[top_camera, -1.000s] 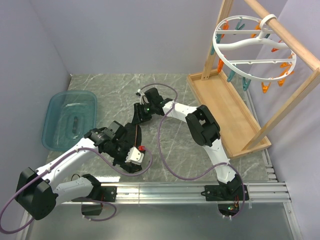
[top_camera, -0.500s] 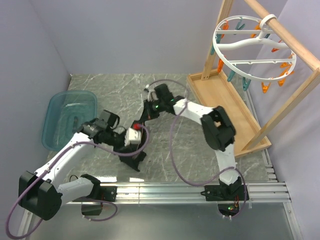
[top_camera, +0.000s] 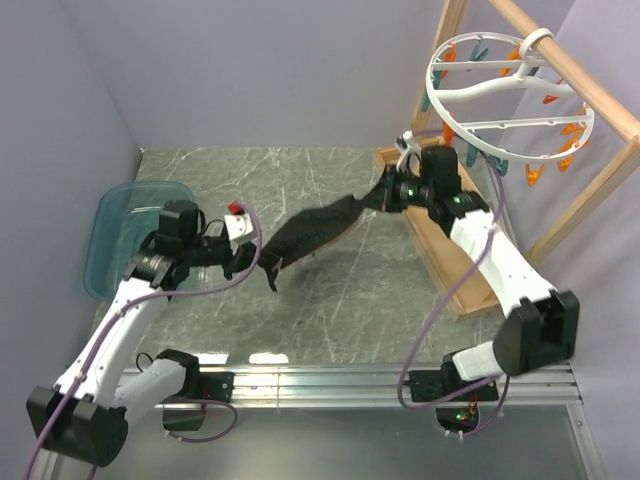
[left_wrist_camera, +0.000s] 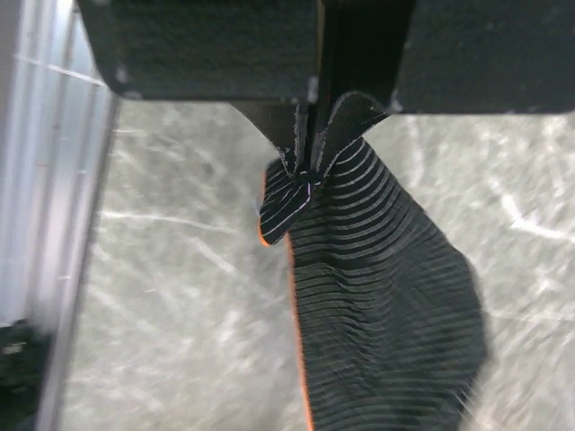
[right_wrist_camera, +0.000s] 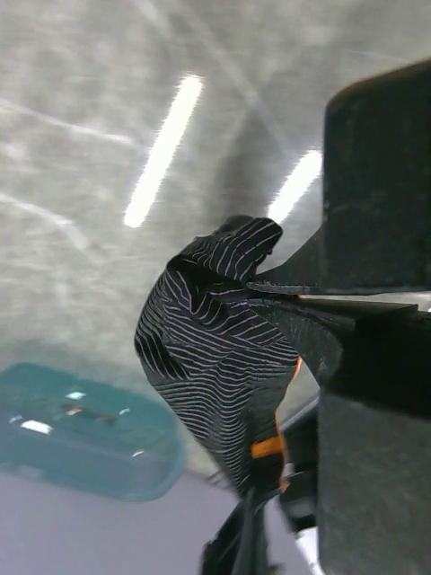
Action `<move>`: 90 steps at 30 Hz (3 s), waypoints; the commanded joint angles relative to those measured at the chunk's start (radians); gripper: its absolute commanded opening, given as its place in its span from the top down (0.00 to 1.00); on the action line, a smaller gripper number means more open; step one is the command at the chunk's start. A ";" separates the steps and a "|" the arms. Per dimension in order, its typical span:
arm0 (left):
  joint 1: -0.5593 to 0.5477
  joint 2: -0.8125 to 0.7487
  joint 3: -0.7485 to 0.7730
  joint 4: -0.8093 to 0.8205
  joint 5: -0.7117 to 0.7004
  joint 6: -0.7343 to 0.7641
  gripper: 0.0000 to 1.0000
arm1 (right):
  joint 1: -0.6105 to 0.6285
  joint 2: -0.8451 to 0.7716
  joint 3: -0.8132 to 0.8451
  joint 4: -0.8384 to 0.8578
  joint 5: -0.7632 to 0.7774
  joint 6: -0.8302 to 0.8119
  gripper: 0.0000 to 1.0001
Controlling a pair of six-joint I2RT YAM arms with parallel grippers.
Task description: Clip the underwear to the hanger
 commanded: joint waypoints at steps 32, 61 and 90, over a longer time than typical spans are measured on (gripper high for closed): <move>0.194 0.415 0.149 -0.269 0.098 0.353 0.31 | -0.034 0.039 -0.125 -0.219 0.074 -0.756 0.23; -0.450 0.350 -0.022 -0.254 -0.525 1.001 0.68 | -0.108 0.086 -0.096 -0.371 0.043 -1.042 0.38; 0.099 0.824 0.362 -0.205 -0.023 0.349 1.00 | -0.094 -0.073 -0.392 0.005 -0.179 -1.488 0.45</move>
